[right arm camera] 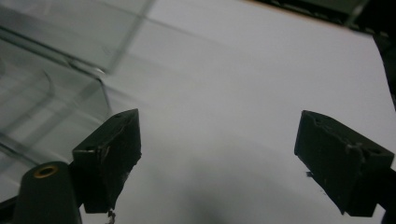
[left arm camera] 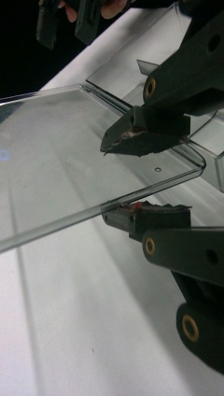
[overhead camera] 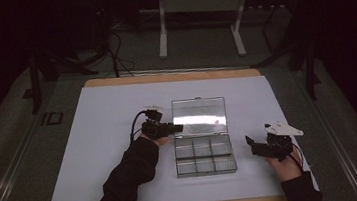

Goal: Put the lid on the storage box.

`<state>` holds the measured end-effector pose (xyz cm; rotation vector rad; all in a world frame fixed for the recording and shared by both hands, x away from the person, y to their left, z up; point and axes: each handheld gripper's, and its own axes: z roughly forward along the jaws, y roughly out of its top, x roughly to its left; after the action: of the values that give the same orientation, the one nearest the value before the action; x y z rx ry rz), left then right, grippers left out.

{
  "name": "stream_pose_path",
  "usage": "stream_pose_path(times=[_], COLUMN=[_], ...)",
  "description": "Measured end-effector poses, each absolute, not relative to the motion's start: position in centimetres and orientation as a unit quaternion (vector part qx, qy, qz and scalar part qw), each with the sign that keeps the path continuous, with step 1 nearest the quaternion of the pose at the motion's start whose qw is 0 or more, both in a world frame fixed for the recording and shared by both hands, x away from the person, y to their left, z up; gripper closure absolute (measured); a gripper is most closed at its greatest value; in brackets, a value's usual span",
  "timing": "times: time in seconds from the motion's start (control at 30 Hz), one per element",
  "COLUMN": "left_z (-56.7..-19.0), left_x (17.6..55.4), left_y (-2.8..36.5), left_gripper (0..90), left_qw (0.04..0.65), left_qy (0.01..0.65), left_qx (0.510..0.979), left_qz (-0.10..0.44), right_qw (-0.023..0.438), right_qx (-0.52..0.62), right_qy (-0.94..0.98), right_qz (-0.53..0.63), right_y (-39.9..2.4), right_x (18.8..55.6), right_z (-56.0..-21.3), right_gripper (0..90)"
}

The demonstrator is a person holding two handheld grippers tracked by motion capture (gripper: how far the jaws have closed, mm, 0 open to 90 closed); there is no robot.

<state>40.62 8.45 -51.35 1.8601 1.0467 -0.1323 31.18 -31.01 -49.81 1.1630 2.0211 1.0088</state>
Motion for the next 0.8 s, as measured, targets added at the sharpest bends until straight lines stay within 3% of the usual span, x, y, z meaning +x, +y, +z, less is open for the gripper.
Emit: stream_pose_path(times=[0.3,0.43,0.67,0.8], left_z=[-50.8,-50.7,-51.0,-51.0], left_x=[40.0,39.7,39.6,39.6], left_y=[8.8,9.1,9.3,9.3], left_gripper=[75.5,77.5,78.5,78.6], left_qw=[0.496,0.504,0.515,0.517], left_qy=[0.412,0.402,0.394,0.389], left_qx=[0.763,0.764,0.761,0.761], left_qz=[-0.040,-0.035,-0.034,-0.033], right_qw=[0.297,0.275,0.251,0.241], right_qx=[0.407,0.400,0.390,0.394], right_qy=[0.760,0.762,0.775,0.776], right_qz=[0.410,0.428,0.428,0.430], right_y=[-27.4,-26.1,-24.3,-23.9], right_x=[33.2,34.3,36.1,36.6], right_z=[-47.5,-46.9,-47.0,-47.4], right_gripper=[13.7,14.4,31.5,36.0])
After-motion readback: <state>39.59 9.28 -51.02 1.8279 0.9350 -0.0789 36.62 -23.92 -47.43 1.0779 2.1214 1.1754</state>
